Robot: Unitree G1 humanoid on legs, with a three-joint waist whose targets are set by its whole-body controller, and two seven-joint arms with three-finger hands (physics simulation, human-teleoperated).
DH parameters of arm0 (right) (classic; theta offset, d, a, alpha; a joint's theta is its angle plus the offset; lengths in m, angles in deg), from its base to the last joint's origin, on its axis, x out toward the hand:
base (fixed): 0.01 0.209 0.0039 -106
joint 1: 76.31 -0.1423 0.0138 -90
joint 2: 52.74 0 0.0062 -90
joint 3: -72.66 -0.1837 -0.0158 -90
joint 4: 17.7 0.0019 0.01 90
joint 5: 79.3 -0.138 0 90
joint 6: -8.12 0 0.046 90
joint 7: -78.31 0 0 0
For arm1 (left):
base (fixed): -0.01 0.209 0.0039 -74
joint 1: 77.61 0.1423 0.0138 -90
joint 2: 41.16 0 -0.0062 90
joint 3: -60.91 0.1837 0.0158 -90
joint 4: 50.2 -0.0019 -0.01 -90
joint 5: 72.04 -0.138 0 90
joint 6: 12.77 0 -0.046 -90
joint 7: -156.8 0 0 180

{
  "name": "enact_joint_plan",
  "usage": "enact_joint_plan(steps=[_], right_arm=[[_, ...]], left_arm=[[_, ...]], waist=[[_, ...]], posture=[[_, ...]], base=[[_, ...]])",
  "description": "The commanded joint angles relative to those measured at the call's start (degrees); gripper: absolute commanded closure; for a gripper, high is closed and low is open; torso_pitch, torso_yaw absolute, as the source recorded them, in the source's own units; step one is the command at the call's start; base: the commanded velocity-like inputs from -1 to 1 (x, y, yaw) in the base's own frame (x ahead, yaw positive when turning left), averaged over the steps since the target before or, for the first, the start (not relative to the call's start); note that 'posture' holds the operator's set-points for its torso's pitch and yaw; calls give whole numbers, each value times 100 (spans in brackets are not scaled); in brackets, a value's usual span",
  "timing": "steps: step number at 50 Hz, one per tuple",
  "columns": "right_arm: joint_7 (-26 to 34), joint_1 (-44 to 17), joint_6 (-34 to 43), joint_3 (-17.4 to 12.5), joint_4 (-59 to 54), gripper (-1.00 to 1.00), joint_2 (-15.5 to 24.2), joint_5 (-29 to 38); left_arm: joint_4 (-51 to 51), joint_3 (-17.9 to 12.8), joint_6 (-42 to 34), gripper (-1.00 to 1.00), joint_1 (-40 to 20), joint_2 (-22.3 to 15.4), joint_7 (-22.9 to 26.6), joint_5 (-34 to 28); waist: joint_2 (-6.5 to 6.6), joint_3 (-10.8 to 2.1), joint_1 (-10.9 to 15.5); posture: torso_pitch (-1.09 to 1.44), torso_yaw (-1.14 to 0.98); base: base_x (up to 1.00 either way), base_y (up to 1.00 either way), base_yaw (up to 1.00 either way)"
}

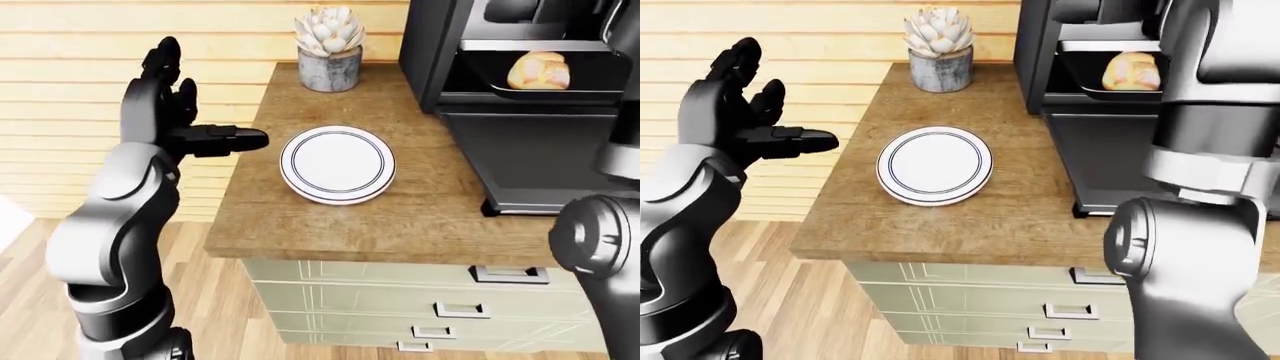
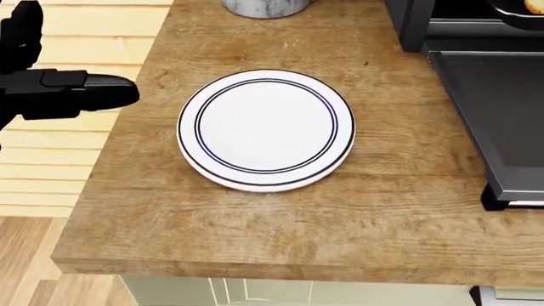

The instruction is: Place the bread on the tray of the toaster oven.

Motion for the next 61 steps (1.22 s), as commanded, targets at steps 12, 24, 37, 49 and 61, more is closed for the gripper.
enact_joint_plan(steps=[12,24,37,49,61], right_arm=[[67,727,1403,31,3068,-100,-407,-327],[344,1756,724,477,4743,-100,-1142,109],[549,1860,-816,719,4564,-100,-1696,865],[610,1318,-1627,591,3859,-100,-1683,1064],[596,1132,-2125,633,3697,-100,-1611,1201]], left_arm=[[-399,8,30,-100,-956,-377,197,-324],[-306,-141,-39,-100,-1274,-443,68,-194],[-190,-21,452,-100,-1163,-518,-93,-152],[-57,18,682,-100,-1190,-471,148,-491],[-41,52,1131,-100,-1440,-533,194,-693]], waist=[[21,-157,-15],[40,-156,-59],[92,-158,-96],[103,-142,-116],[86,-111,-111]], posture=[[0,0],[0,0],[0,0],[0,0],[0,0]], base=[[0,0,0],[0,0,0],[0,0,0],[0,0,0],[0,0,0]])
